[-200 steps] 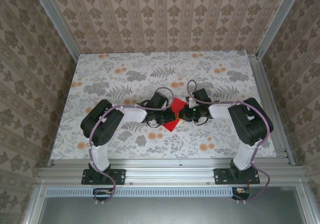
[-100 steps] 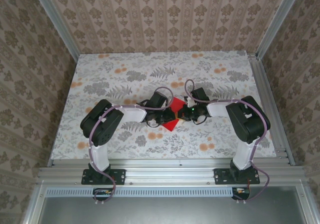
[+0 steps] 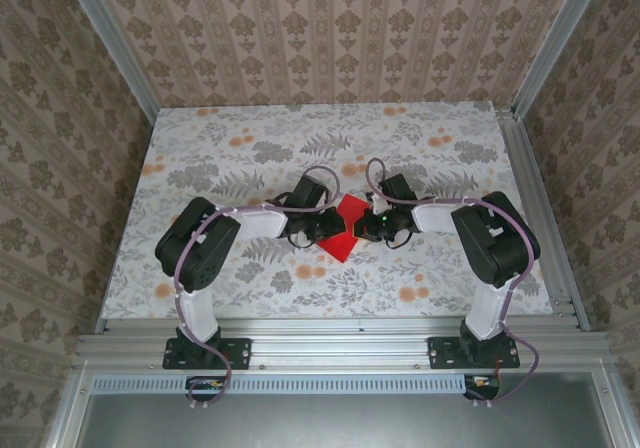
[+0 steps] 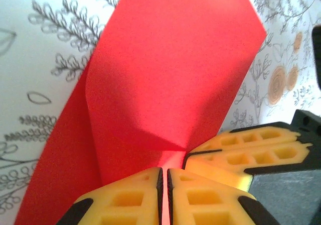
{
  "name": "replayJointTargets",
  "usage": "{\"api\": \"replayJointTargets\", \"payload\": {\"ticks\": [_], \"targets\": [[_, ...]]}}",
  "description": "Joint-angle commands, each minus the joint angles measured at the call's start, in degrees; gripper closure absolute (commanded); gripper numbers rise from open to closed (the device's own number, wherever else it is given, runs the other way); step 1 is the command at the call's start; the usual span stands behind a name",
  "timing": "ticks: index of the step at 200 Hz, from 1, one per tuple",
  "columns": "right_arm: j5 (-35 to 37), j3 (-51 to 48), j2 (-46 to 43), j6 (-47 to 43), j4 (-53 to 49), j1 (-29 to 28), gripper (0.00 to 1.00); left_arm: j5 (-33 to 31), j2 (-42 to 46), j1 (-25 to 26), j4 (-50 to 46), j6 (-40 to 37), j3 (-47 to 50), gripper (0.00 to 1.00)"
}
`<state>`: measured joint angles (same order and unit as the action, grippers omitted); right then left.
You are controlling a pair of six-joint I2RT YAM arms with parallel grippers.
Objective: Fold a paper plane with a square sheet of paper (pick it up from the middle)
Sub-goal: Fold the triangle a second time at the center of the table.
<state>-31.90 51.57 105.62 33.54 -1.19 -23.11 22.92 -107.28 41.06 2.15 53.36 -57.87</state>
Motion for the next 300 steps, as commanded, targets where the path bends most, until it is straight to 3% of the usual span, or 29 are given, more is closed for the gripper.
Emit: {"api": "replayJointTargets", "payload": {"ticks": [1,202,245,300], "targets": [[3.4,-0.7,2.0,-0.9,-3.9,-0.7,0.95,1.7,-0.1,-0.7,-0.7,-2.1,-1.9,0.86],[4.2,0.0,-0.2,-2.7,-6.5,-0.8,0.95,0.1,-6.0,-3.9,-7.0,-8.3,-4.1,0.86],[3.6,-0.2,-5.0,-2.2,-6.0,-1.1,0.91,-0.7,-7.4,-3.9,-8.3,-9.6,-4.1,0.86],[0.9,-0.9,-7.6,1.4,-3.4,-4.6,0.91,-0.1,-9.1,-3.9,-7.6,-9.8,-3.6,0.86]]}}
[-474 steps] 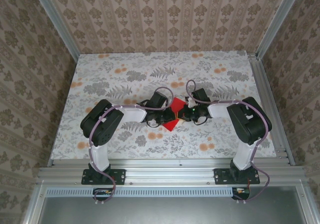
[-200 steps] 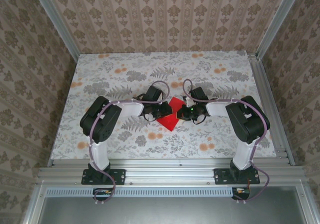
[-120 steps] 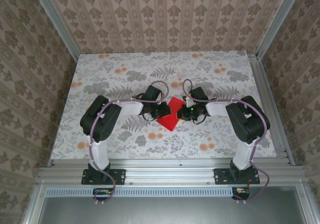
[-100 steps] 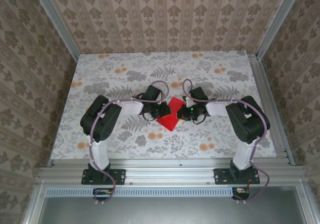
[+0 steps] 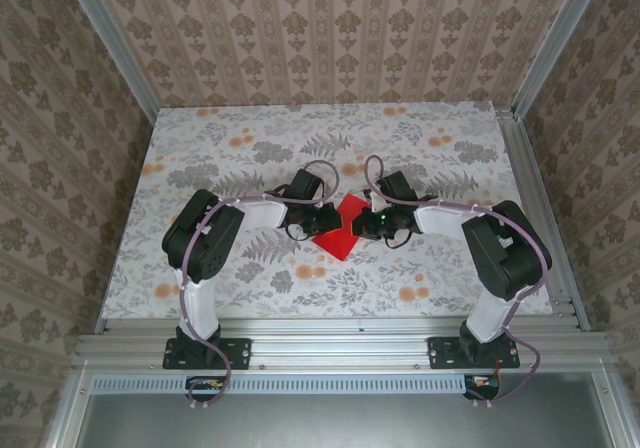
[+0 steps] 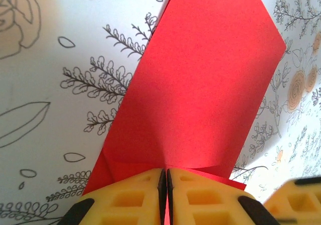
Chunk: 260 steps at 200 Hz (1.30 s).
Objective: Fold a paper plane with a square sheet of paper (pick it up from the middle)
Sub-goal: Fold the triangle a second time at the center of the table.
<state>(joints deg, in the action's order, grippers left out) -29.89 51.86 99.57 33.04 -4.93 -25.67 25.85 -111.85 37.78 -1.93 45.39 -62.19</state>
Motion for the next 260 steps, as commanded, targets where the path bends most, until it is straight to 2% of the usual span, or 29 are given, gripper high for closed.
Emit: {"api": "replayJointTargets", "payload": {"ticks": [1,50,128,260], "targets": [[-1.2,-1.2,-1.6,2.0,0.4,-2.1,0.91,-3.0,-4.5,-0.6,-3.5,-1.8,0.7,0.86],[-2.0,-2.2,1.2,3.7,2.8,-4.9,0.92,-2.5,-5.3,-0.6,-3.1,-2.0,0.7,0.86],[-2.6,-2.3,5.1,2.7,3.0,-5.7,0.93,-2.6,-5.4,-0.7,-2.9,-2.4,1.6,0.86],[-2.8,-5.1,2.3,3.1,3.0,-8.7,0.93,-2.4,-6.2,-0.8,-3.3,-2.8,1.6,0.86]]}}
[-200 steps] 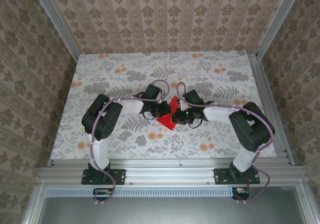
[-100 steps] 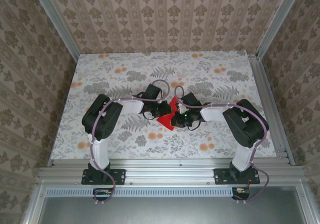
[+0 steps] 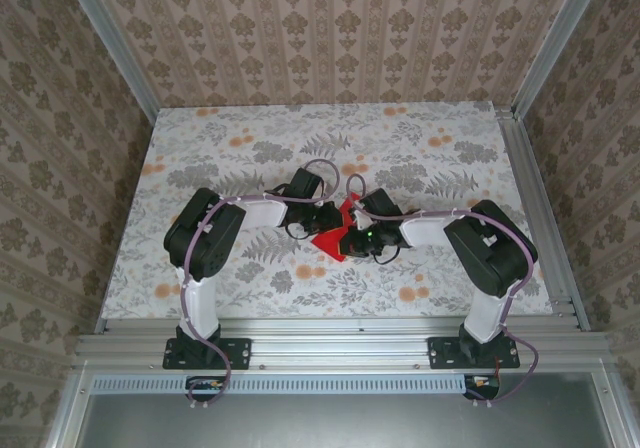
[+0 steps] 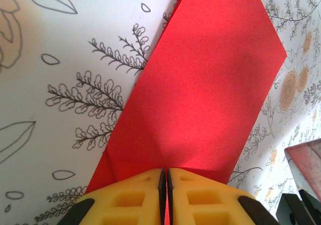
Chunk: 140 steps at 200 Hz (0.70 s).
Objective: Fold a paper plane with a square sheet of paper (pick it up from the middle)
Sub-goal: Fold the triangle a second time at the center of the table.
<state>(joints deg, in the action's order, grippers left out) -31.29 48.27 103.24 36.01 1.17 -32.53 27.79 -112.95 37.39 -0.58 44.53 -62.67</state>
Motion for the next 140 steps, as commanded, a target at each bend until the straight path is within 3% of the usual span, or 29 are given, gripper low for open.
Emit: {"api": "replayJointTargets", "payload": {"ticks": [1,140], "targets": [[-1.5,-1.5,-1.4,0.2,-3.2,-1.9,0.93,-4.3,-5.1,-0.4,-4.6,-2.0,2.2,0.86],[1.2,-5.7,-2.9,1.5,-4.2,-5.3,0.94,-3.9,-5.8,-0.7,-4.4,-2.7,2.4,0.86]]}}
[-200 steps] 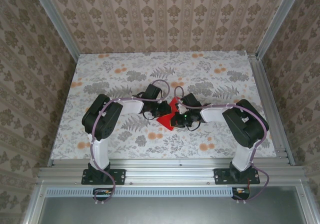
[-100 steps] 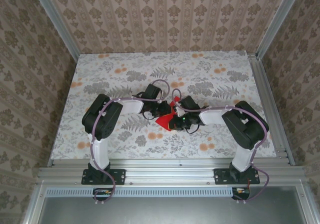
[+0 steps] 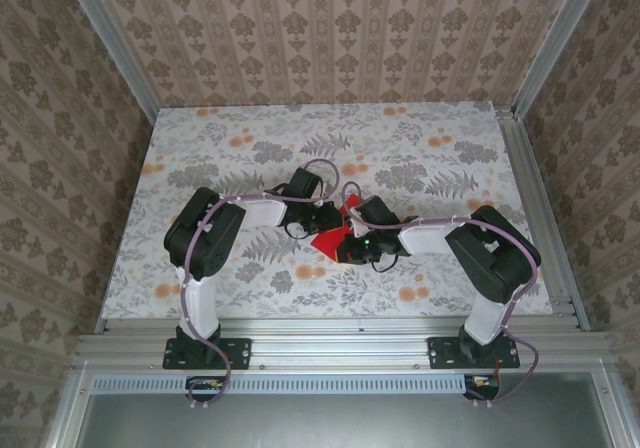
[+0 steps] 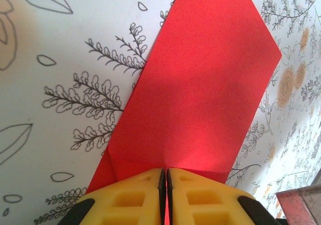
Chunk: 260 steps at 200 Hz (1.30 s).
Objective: Fold a paper plane with a square sheet of paper (pick it up from the middle)
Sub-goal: Fold the triangle a second time at the center of the table.
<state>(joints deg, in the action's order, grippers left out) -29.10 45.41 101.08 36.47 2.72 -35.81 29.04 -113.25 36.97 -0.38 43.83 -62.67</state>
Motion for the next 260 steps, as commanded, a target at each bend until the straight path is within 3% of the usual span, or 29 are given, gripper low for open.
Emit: {"api": "replayJointTargets", "payload": {"ticks": [1,95,132,185,260], "targets": [[-1.0,-2.9,-0.8,1.1,-5.8,-2.1,0.94,-5.1,-5.5,-0.3,-4.6,-2.0,2.5,0.86],[-1.8,-3.9,-4.0,2.6,-6.1,-3.1,0.94,-4.3,-5.8,-0.6,-5.0,-2.4,1.9,0.86],[-1.8,-2.0,-9.8,4.7,-2.8,1.4,0.96,-3.7,-5.4,-0.5,-5.2,-2.6,1.6,0.86],[-2.6,3.9,-2.6,5.6,-0.8,5.6,0.96,-2.9,-4.8,-0.5,-4.8,-2.1,2.0,0.86],[-2.8,3.7,4.3,4.0,0.4,5.5,0.96,-2.8,-4.6,-0.7,-4.5,-2.0,1.7,0.86]]}}
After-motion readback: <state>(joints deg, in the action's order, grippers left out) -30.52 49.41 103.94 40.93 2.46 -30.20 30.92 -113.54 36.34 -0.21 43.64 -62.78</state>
